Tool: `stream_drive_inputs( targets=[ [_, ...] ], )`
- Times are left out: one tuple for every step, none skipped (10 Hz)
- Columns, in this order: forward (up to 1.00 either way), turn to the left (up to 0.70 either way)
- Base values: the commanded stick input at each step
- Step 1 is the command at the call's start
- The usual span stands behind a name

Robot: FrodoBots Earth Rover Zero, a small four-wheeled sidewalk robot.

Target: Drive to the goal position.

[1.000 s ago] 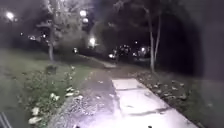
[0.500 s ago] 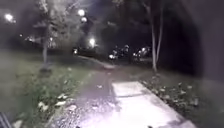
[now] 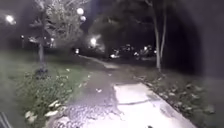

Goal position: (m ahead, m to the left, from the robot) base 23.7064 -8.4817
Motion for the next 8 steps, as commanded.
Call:
stream_drive_inputs(
  targets=[
    [0.70, 0.00],
    [0.70, 0.00],
    [0.70, 0.00],
    [0.70, 0.00],
    [0.70, 0.00],
    [0.70, 0.00],
    [0.70, 0.00],
    [0.70, 0.00]
  ],
)
